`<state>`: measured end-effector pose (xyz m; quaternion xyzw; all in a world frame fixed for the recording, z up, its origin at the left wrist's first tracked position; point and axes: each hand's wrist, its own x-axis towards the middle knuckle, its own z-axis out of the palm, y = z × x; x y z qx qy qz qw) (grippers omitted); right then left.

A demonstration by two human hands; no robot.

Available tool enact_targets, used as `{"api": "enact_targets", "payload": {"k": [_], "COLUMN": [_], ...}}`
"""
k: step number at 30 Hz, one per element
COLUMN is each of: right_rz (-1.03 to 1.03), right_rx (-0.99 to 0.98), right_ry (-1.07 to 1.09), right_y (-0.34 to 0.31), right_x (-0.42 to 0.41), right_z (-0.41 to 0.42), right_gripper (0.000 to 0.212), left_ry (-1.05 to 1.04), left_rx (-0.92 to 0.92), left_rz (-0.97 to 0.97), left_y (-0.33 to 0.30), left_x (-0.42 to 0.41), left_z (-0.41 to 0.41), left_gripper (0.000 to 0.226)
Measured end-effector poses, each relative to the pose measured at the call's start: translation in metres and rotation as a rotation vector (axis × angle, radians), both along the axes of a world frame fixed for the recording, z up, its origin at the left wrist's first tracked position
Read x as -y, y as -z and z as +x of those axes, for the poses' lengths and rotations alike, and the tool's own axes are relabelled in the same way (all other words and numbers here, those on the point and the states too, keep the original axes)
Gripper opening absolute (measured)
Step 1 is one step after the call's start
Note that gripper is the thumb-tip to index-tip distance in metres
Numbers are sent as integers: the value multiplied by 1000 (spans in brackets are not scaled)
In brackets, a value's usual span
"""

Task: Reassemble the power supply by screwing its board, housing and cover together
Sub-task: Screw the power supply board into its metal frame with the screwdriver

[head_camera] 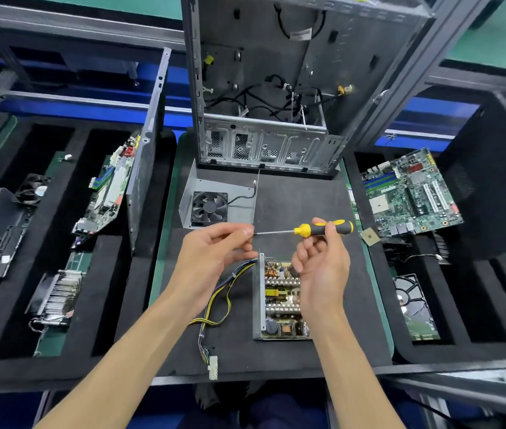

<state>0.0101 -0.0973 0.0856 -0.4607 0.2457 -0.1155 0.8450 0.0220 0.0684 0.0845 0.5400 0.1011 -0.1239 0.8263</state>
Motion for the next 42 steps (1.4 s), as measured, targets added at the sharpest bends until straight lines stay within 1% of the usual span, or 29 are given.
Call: {"api": "enact_targets", "payload": {"k": [2, 4, 8, 11, 15, 18, 23, 25, 27, 29, 30, 32, 34, 35, 37, 38, 40, 42], "right_rz": [-6, 15, 51, 50, 39, 45, 127, 159, 178, 179, 172, 136, 69, 30, -32, -45, -46, -33], "right_rx": [-1, -4, -11, 1, 34, 45, 9, -5, -14, -16, -14, -10, -11, -16, -27, -32, -45, -55], "right_ry": [6, 2, -32, -58, -101, -131, -161, -174, -183, -190, -195, -204, -215, -223, -251, -268, -302, -326], "right_y": [-1, -1, 1, 1, -2, -2, 6, 10, 14, 18, 20, 24, 28, 30, 34, 37, 42, 47], "right_x": [6, 12, 28, 35, 54, 69, 90, 96, 101, 107, 110, 115, 117, 118, 116, 114, 110, 106], "right_z": [-1, -1, 7, 15, 27, 35, 42, 43, 45, 49, 52, 57, 64, 68, 75, 78, 82, 83], "right_gripper": [26, 27, 28, 27, 27, 26, 26, 25, 24, 25, 26, 27, 27, 27, 26, 26, 25, 26], "left_ry": [-21, -45, -64, -71, -88, -104, -104, -67, 15, 51, 43, 62, 199, 297, 456, 489, 453, 389], "left_rx": [35, 66, 79, 91, 103, 119, 211, 239, 242, 202, 183, 162, 80, -3, -182, -236, -264, -249], "left_rz": [44, 42, 38, 68, 195, 238, 433, 512, 562, 603, 671, 929, 1153, 1217, 1298, 1320, 1312, 1278], "left_y": [-2, -5, -11, -14, -19, -22, -21, -20, -17, -10, -5, 9, 23, 30, 41, 44, 49, 51], "left_x": [7, 13, 28, 34, 52, 67, 90, 94, 94, 90, 86, 76, 67, 62, 54, 51, 47, 47], "left_z": [0, 2, 6, 11, 17, 20, 22, 24, 25, 28, 29, 30, 28, 27, 24, 23, 22, 23], "left_gripper": [7, 9, 14, 11, 8, 9, 11, 10, 13, 17, 16, 13, 17, 25, 39, 41, 42, 40]}}
